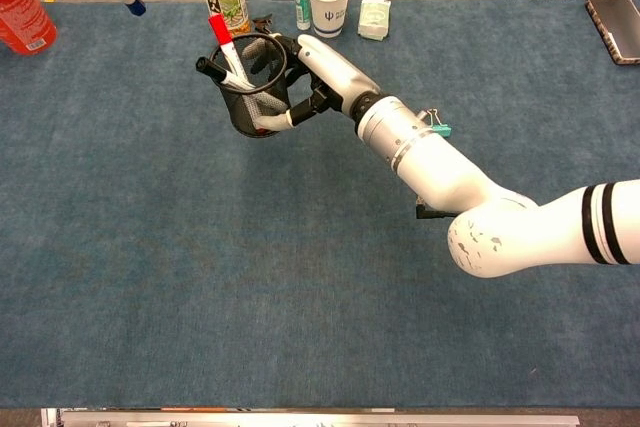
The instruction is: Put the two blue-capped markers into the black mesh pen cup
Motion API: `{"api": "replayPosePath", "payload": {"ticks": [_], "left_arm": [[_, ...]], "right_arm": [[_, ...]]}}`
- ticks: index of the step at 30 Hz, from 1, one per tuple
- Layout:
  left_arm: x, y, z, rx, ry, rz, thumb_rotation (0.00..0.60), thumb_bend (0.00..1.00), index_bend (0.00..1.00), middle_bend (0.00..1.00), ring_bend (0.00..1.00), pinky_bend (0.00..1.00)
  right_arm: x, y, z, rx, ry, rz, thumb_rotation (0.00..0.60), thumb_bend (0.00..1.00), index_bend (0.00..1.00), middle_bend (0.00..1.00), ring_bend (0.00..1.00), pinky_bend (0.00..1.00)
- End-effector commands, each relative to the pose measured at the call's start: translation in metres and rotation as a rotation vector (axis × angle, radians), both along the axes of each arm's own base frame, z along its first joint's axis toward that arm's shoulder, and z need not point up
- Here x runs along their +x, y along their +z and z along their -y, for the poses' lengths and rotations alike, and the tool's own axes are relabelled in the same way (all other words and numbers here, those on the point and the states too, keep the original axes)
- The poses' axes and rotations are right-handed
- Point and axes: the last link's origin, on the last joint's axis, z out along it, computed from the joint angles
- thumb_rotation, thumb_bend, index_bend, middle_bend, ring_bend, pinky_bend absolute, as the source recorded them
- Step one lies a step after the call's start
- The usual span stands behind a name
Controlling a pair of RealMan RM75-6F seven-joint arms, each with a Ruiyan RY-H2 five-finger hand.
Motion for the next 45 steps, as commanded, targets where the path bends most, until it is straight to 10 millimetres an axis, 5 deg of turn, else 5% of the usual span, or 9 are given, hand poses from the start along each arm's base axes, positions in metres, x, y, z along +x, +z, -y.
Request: {"api": "replayPosePath", "payload": {"ticks": [1, 35, 37, 45], "left_arm": [[0.005, -0.006, 0.003, -0.038, -0.007, 0.011, 0.6, 0.27, 0.65, 0.17, 0.0, 0.05], [0.036, -0.066, -0.011, -0.256, 0.008, 0.017, 0.6, 0.27, 0.64, 0.17, 0.0, 0.05], [0.036, -0.068, -0.012, -0.254, 0.008, 0.009, 0.6, 0.27, 0.61, 0.16, 0.0, 0.05], [0.03, -0.073, -0.017, -0.251, 0.027, -0.056, 0.6, 0.27, 0.15, 0.05, 0.0, 0.05]], "right_arm": [[0.004, -0.001, -0.001, 0.001, 0.003, 0.008, 0.6, 0.45, 0.43, 0.42, 0.34, 0.31], [0.014, -0.007, -0.01, 0.019, 0.01, 0.028, 0.6, 0.45, 0.43, 0.42, 0.34, 0.31], [0.014, -0.006, -0.011, 0.019, 0.011, 0.027, 0.6, 0.45, 0.43, 0.42, 0.34, 0.31], [0.005, 0.001, -0.015, 0.017, 0.01, 0.028, 0.6, 0.45, 0.43, 0.42, 0.34, 0.31]]}}
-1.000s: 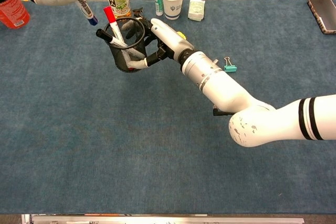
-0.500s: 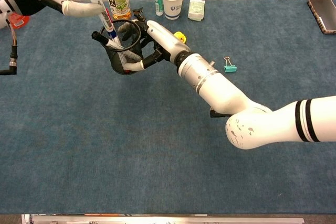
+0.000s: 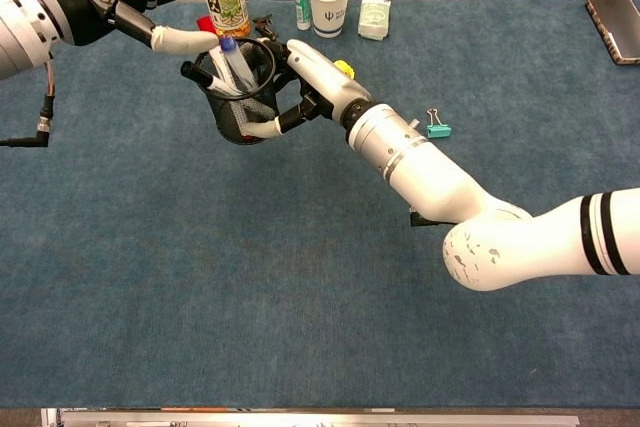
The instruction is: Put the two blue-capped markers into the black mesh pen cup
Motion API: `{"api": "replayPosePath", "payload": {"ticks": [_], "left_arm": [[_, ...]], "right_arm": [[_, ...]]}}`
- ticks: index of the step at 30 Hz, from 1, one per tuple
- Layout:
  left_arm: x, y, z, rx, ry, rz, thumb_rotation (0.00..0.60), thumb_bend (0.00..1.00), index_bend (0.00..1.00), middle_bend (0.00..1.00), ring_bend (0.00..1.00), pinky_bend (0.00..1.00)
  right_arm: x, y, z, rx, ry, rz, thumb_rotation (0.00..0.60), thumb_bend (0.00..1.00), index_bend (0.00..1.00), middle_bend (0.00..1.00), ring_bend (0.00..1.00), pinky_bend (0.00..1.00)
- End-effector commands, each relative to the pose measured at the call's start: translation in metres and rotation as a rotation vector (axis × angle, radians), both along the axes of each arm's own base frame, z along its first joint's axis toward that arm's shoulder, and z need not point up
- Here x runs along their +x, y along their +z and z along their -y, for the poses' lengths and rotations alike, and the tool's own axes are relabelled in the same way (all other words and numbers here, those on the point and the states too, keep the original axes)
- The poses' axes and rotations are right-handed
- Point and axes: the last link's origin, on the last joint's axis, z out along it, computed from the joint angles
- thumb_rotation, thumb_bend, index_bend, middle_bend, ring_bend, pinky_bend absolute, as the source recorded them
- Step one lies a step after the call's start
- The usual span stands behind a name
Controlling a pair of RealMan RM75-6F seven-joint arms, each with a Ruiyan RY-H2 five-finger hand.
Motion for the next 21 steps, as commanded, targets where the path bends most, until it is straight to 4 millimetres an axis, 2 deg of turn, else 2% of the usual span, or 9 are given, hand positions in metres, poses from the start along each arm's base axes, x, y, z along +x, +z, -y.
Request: {"api": "replayPosePath", "payload": {"ticks": [1, 7, 16, 21], "left_arm": [[-0.001, 0.0, 0.0, 0.002, 0.002, -0.01, 0.6, 0.27, 0.13, 0.04, 0.0, 0.04], [-0.005, 0.008, 0.001, 0.05, -0.04, -0.056, 0.6, 0.27, 0.11, 0.04, 0.0, 0.04], [-0.021, 0.018, 0.011, 0.148, -0.138, -0.193, 0.6, 0.27, 0.11, 0.04, 0.0, 0.04], [-0.03, 0.017, 0.017, 0.218, -0.199, -0.272, 0.6, 0.27, 0.11, 0.04, 0.0, 0.04]], "right_arm": [[-0.003, 0.002, -0.001, 0.0, 0.0, -0.003, 0.6, 0.45, 0.43, 0.42, 0.34, 0.31], [-0.019, 0.015, -0.004, -0.003, 0.004, -0.018, 0.6, 0.45, 0.43, 0.42, 0.34, 0.31], [-0.067, 0.058, -0.015, -0.015, -0.017, -0.045, 0.6, 0.45, 0.43, 0.41, 0.34, 0.31], [-0.09, 0.072, -0.022, -0.024, -0.04, -0.059, 0.6, 0.45, 0.43, 0.41, 0.34, 0.31]]}}
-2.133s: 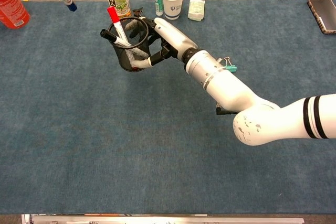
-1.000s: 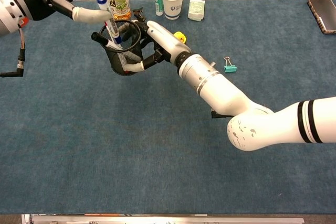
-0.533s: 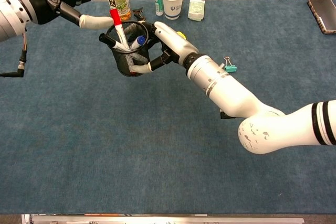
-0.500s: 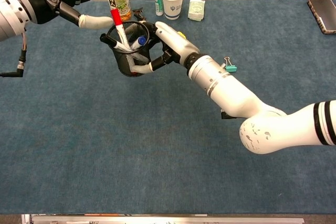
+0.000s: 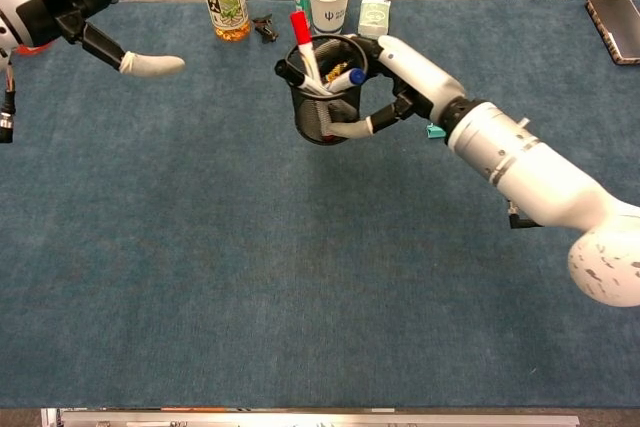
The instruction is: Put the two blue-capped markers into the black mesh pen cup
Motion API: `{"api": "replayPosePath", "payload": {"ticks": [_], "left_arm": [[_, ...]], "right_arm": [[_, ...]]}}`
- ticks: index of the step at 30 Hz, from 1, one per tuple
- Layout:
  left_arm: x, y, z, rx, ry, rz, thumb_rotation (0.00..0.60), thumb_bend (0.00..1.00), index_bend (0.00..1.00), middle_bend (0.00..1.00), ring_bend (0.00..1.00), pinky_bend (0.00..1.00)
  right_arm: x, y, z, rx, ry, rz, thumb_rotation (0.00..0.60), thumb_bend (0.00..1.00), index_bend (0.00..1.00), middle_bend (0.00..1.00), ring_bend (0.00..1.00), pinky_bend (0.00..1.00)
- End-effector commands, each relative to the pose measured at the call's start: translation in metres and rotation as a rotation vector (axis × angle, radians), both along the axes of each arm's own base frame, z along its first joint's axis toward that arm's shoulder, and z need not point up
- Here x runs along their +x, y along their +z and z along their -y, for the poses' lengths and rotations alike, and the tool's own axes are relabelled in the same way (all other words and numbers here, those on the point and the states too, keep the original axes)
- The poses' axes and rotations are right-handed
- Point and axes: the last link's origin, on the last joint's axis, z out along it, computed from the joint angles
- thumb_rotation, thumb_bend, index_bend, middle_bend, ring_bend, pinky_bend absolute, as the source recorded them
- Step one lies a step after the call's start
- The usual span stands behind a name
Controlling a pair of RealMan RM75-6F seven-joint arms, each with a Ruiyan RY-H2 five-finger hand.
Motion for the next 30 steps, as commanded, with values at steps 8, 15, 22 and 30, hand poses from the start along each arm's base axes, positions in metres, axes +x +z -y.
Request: {"api": "replayPosePath", "payload": {"ticks": [8, 15, 22, 30], "left_arm": [[-0.012, 0.0, 0.011, 0.082, -0.071, -0.091, 0.6, 0.27, 0.11, 0.04, 0.0, 0.04], [-0.014, 0.002, 0.013, 0.093, -0.07, -0.104, 0.6, 0.27, 0.11, 0.04, 0.0, 0.04], [-0.017, 0.001, 0.015, 0.087, -0.077, -0.123, 0.6, 0.27, 0.11, 0.04, 0.0, 0.04], [-0.017, 0.0, 0.016, 0.088, -0.09, -0.128, 0.6, 0.27, 0.11, 0.04, 0.0, 0.04]], "right_arm": [[-0.013, -0.018, -0.004, 0.049, -0.047, 0.023, 0.6, 0.45, 0.43, 0.42, 0.34, 0.32], [-0.005, -0.045, -0.004, 0.074, -0.031, 0.023, 0.6, 0.45, 0.43, 0.42, 0.33, 0.32], [-0.006, -0.063, -0.004, 0.099, -0.014, 0.009, 0.6, 0.45, 0.43, 0.4, 0.29, 0.26], [-0.008, -0.076, -0.003, 0.128, -0.003, -0.003, 0.6, 0.45, 0.34, 0.32, 0.22, 0.17]]}}
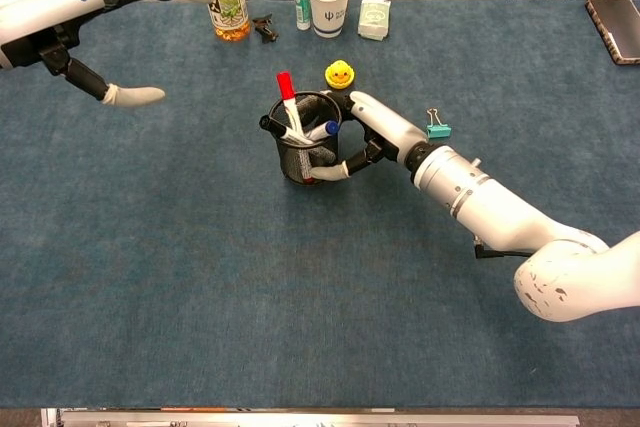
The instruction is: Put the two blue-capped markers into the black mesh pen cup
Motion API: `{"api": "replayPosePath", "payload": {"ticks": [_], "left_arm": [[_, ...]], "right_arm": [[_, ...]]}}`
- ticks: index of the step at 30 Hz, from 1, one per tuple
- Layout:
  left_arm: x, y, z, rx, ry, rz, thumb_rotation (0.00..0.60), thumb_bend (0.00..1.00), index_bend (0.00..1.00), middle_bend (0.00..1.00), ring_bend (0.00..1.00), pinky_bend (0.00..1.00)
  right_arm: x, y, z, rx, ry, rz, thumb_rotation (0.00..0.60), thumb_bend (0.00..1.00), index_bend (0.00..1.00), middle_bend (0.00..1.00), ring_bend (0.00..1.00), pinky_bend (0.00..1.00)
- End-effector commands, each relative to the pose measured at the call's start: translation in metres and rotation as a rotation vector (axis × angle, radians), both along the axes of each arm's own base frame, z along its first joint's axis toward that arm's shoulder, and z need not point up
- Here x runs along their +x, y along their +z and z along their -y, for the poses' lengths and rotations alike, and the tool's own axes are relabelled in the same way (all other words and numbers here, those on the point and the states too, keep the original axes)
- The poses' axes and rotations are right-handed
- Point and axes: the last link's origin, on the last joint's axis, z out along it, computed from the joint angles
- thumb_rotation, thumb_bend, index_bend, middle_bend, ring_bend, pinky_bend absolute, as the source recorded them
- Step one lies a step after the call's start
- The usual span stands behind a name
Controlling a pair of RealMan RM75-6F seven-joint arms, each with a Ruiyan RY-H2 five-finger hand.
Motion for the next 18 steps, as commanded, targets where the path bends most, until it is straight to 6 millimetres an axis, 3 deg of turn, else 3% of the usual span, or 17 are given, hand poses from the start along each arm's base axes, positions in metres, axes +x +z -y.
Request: {"api": "replayPosePath", "payload": {"ticks": [1, 7, 11, 14, 18], "left_arm": [[0.0, 0.0, 0.0, -0.001, 0.0, -0.002, 0.6, 0.27, 0.11, 0.04, 0.0, 0.04], [0.001, -0.004, 0.001, -0.015, -0.006, 0.0, 0.6, 0.27, 0.12, 0.04, 0.0, 0.04], [0.004, -0.008, 0.0, -0.024, -0.017, 0.005, 0.6, 0.27, 0.12, 0.04, 0.0, 0.04], [0.005, -0.009, 0.0, -0.029, -0.026, 0.004, 0.6, 0.27, 0.12, 0.05, 0.0, 0.04], [0.007, -0.011, 0.0, -0.033, -0.03, 0.005, 0.6, 0.27, 0.13, 0.05, 0.0, 0.04]], "right_arm": [[-0.001, -0.006, -0.001, 0.019, 0.018, -0.014, 0.6, 0.44, 0.32, 0.31, 0.21, 0.16], [-0.008, -0.006, -0.001, 0.034, 0.058, -0.053, 0.6, 0.31, 0.13, 0.22, 0.12, 0.05], [-0.011, -0.003, -0.002, 0.031, 0.078, -0.061, 0.55, 0.24, 0.02, 0.14, 0.03, 0.0], [-0.013, 0.001, -0.002, 0.022, 0.086, -0.063, 0.49, 0.18, 0.0, 0.08, 0.0, 0.0], [-0.016, 0.006, -0.001, 0.018, 0.089, -0.07, 0.47, 0.14, 0.0, 0.03, 0.0, 0.0]]}}
